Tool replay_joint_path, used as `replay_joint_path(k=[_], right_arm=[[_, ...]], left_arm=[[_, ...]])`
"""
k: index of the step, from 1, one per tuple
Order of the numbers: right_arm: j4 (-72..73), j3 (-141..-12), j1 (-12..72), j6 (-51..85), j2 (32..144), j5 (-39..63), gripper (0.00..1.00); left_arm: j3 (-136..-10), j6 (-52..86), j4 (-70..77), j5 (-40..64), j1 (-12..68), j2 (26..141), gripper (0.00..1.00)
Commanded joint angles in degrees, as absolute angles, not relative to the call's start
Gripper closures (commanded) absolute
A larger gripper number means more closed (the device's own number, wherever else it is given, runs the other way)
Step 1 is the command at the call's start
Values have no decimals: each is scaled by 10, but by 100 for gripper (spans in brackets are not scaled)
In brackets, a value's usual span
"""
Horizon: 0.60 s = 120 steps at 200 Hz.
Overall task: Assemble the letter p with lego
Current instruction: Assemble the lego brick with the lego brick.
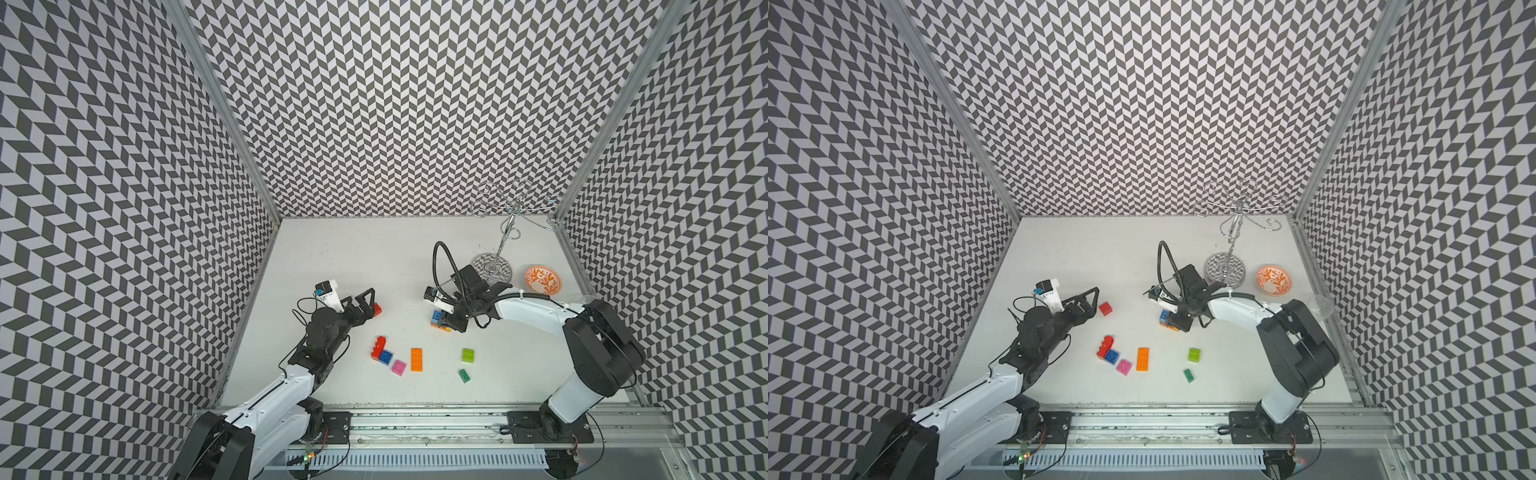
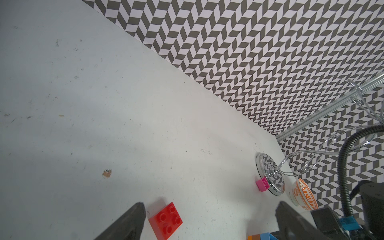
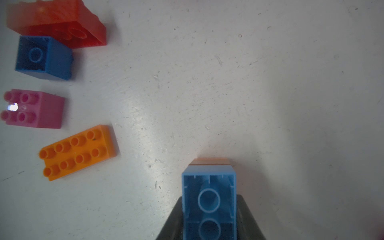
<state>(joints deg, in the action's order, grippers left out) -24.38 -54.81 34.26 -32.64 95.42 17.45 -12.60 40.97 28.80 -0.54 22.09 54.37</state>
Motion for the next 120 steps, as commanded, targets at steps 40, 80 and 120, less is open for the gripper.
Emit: replay_joint_path(k=[40,80,120], right_arm=[[-299,-531,346,-284,938,126,72],[-295,-560,346,-268,884,154,21],[-272,-568,346,-251,839,197,1]], left_arm=[[-130,401,300,-2,218,535,0],[-128,400,293,-4,218,514,0],[-129,395,290,-3,218,507,0]])
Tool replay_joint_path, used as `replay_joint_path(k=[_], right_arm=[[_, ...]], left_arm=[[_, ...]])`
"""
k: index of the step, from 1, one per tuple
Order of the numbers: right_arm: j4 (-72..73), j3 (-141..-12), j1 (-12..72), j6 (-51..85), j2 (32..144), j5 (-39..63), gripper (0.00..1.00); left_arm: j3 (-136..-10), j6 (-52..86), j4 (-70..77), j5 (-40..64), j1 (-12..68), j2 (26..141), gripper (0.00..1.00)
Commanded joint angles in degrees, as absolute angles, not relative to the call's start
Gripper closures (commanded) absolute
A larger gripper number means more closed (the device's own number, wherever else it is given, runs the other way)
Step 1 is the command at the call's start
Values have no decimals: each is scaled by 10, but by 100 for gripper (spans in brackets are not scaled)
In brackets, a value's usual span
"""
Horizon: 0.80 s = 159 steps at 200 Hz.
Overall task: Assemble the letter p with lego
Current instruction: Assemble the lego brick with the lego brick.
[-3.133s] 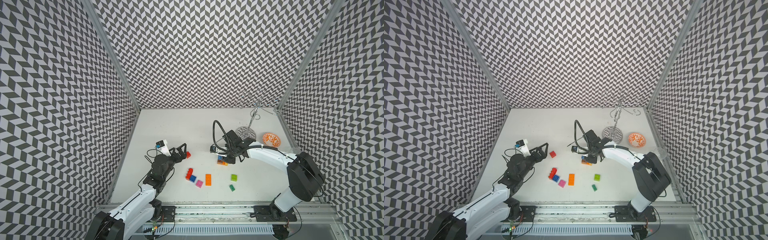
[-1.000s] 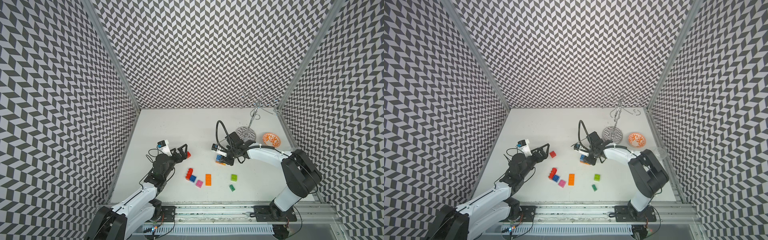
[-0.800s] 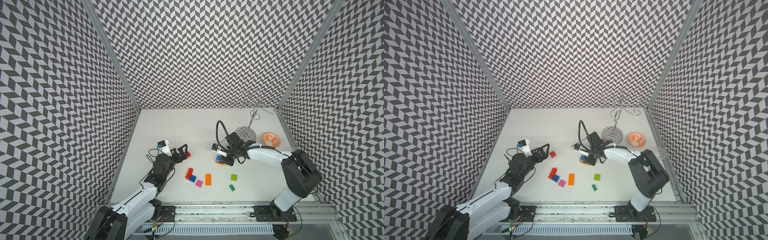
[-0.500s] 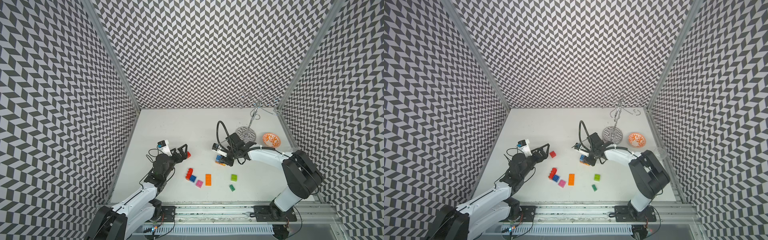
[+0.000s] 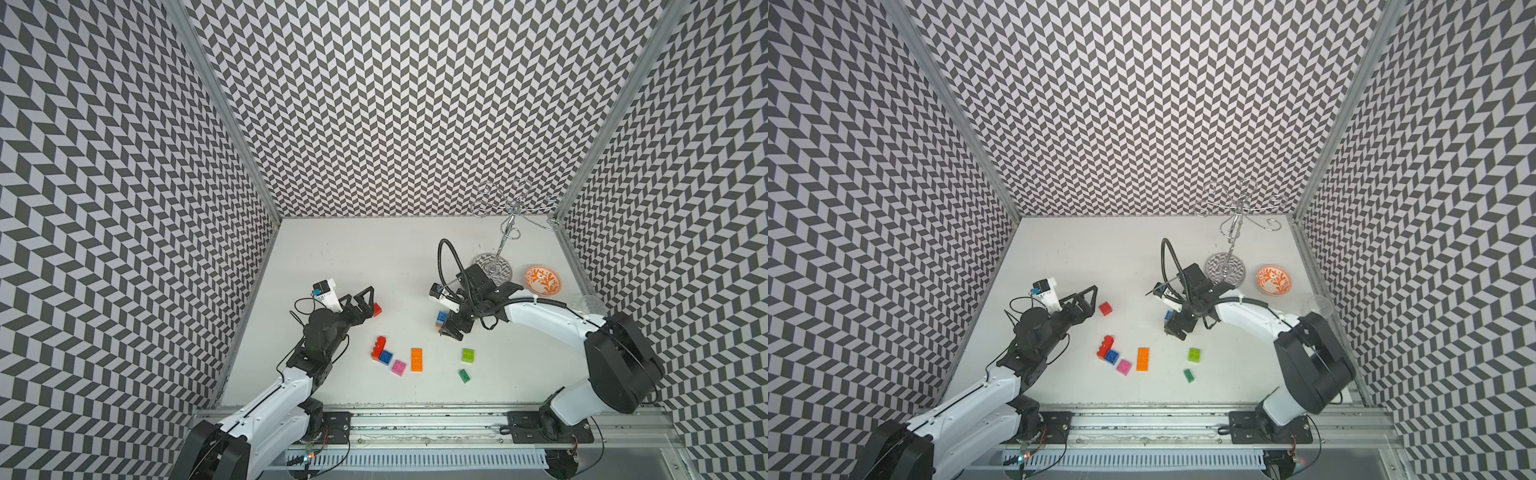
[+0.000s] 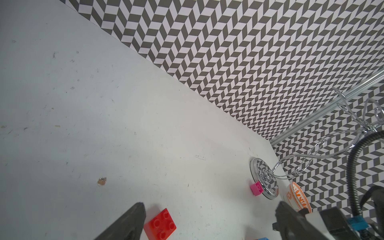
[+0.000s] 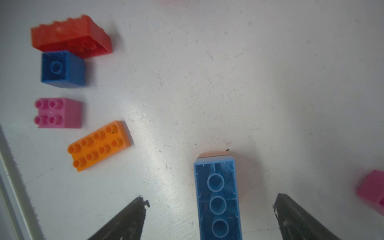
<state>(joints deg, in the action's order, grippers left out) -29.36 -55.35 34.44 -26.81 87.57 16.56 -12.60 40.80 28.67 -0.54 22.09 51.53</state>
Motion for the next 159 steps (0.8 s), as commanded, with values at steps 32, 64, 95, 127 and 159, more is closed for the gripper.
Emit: replay_joint_path(k=[32,64,95,127,159], right_arm=[[-191,-538,346,-143,762,143,1],[-92,-492,333,54,677,5,1],[-82,-449,308,136,621,3,1],[-63,-398,265,155,606,58,1],[-52,-359,227,188,635,129,9]], left_arm=[[-127,376,284,-18,226,478,0],[-126,352,274,-49,250,436,0],[-129,341,274,-64,268,438,0],[-141,338,271,-61,269,474,0],[-165,335,253,-70,269,523,0]])
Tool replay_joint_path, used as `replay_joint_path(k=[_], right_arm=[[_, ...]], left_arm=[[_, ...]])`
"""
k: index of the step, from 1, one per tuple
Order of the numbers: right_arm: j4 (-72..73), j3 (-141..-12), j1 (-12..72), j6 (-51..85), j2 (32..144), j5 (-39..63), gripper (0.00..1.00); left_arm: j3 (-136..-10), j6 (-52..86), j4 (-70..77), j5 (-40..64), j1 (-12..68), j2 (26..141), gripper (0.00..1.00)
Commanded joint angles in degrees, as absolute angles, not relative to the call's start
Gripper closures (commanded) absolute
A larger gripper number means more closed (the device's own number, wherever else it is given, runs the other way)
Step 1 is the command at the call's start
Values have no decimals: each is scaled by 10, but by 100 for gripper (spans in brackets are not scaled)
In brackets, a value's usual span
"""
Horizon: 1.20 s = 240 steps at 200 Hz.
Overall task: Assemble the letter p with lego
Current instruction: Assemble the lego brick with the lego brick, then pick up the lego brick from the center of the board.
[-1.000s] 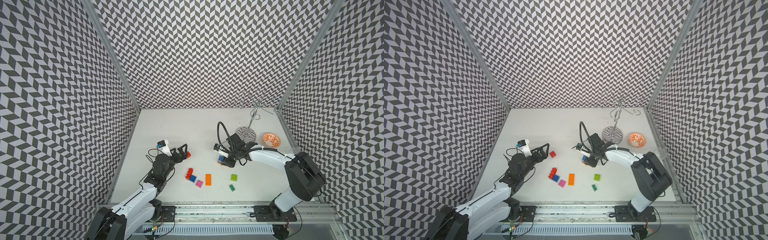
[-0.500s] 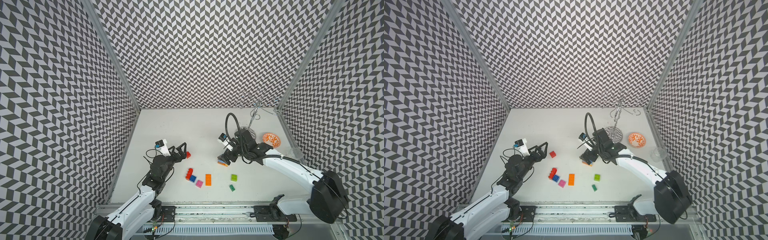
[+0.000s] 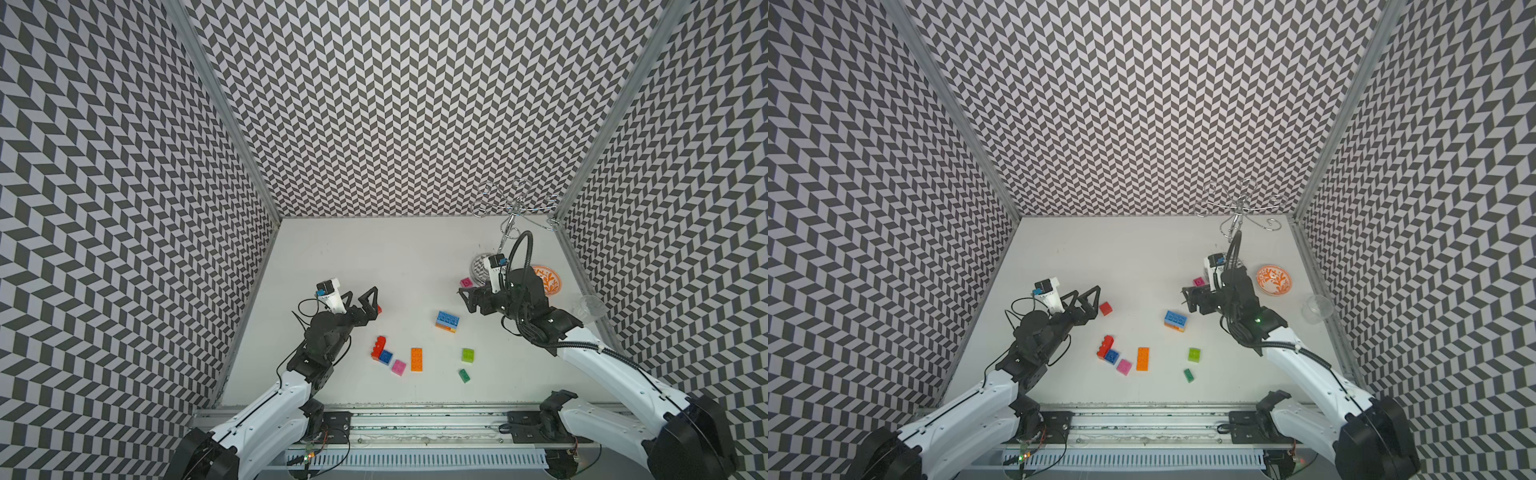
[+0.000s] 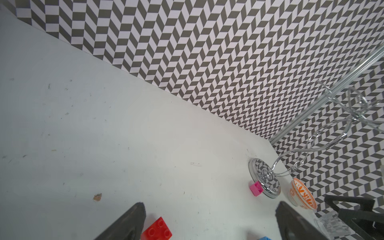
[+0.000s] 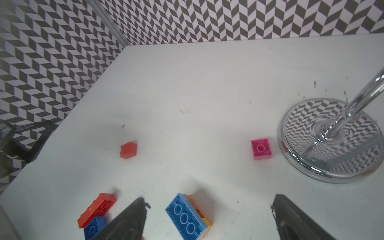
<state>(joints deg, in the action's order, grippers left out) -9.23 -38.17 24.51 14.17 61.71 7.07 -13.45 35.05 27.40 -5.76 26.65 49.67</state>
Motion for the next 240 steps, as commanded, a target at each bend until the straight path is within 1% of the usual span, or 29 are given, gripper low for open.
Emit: replay_joint_path(k=[1,43,65,101,140,169,197,218,224,240], right_arm=[[-52,-358,227,188,635,131,9],[-23,-322,226,192,690,220,15],[9,-303,226,195,705,258,16],[27,-295,228,196,733,296,16],[46,-296,243,206,754,310,16],[47,-316,268,207,776,307,15],[38,-327,275,208,769,287,14],[14,-336,275,202,747,241,7],[7,-338,275,200,741,226,2],[-5,-342,275,196,723,192,1]], left_arm=[[-166,335,253,-70,270,525,0],[-200,337,228,-69,268,591,0],[-222,340,209,-64,264,630,0],[-245,343,197,-45,258,677,0],[-291,344,150,-43,255,744,0],[-335,370,91,-44,250,798,2],[-373,435,15,-56,249,830,5],[-405,494,-54,-59,249,856,7],[-416,510,-82,-61,250,866,7],[-443,548,-141,-61,251,891,9]])
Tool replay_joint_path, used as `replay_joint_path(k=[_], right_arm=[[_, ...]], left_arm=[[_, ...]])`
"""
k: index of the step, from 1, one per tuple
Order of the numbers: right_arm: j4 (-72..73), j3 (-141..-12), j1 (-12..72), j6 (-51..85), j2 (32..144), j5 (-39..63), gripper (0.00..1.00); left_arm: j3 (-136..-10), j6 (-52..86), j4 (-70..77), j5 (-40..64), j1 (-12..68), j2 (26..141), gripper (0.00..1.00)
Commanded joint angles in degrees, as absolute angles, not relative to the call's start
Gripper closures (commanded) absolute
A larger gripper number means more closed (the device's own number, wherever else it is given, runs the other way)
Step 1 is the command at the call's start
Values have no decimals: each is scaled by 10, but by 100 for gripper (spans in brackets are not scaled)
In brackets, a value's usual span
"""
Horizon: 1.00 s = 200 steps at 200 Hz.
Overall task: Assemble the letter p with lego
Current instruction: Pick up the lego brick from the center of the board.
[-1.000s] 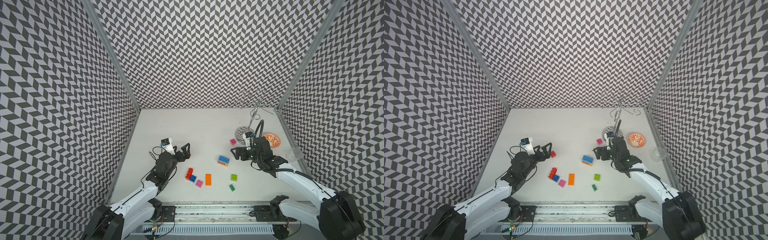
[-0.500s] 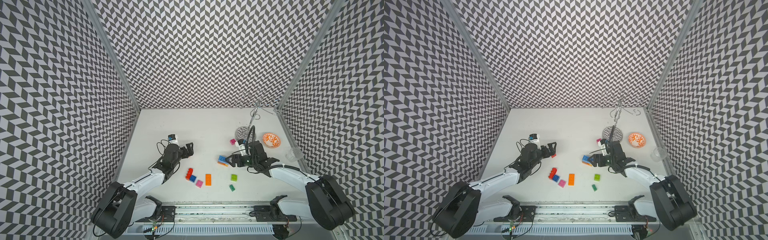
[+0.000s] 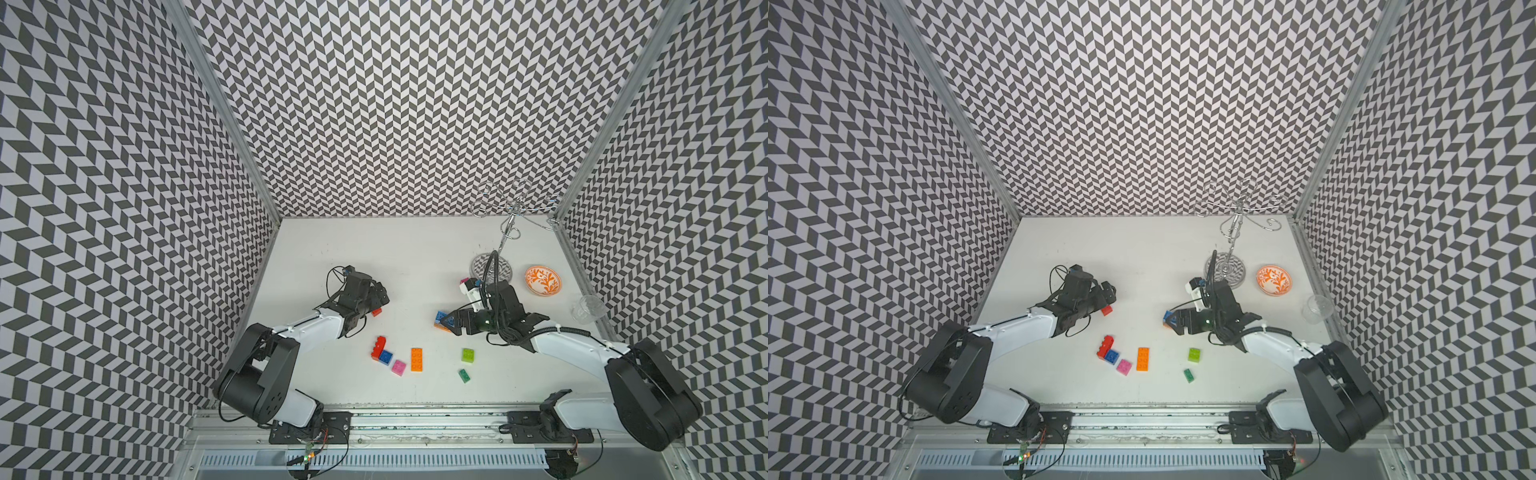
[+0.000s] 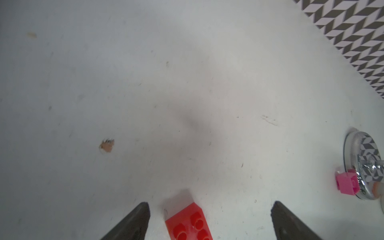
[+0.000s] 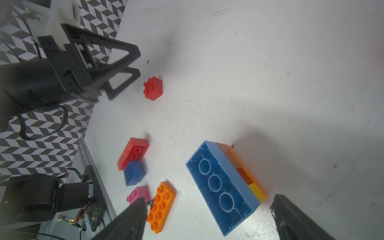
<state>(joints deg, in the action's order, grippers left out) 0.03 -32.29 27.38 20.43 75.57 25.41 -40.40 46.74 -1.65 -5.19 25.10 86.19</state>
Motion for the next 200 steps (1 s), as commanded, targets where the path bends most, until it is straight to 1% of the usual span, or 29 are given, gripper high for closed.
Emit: replay_joint_path(k=[1,28,66,75,104,111,125,145,156,162,177,184,200], right_arm=[[-6,-342,276,196,722,190,1],[-5,-335,275,198,689,153,1],[-1,-322,272,220,656,117,1],[2,-319,272,220,649,117,1],[6,-311,271,211,633,99,1],[5,-311,271,203,628,98,1],[6,-307,271,195,618,96,1],[16,-298,272,192,604,101,1],[20,-294,272,190,598,105,1],[21,-292,271,189,598,107,1],[23,-288,271,189,593,110,1],[23,-288,271,189,593,112,1],[26,-283,271,191,592,118,1]], left_arm=[[-444,550,-145,-61,251,893,9],[-498,599,-240,-63,255,938,13],[-588,619,-334,-80,279,1007,21],[-604,624,-350,-90,287,1017,25],[-628,646,-385,-107,304,1033,28],[-630,650,-390,-109,306,1035,30],[-630,655,-389,-109,308,1038,32],[-631,655,-381,-106,308,1051,44],[-635,655,-379,-107,309,1060,46],[-639,653,-378,-107,309,1064,52],[-645,652,-379,-111,309,1073,54],[-646,651,-377,-112,309,1074,58],[-646,648,-374,-109,309,1072,63]])
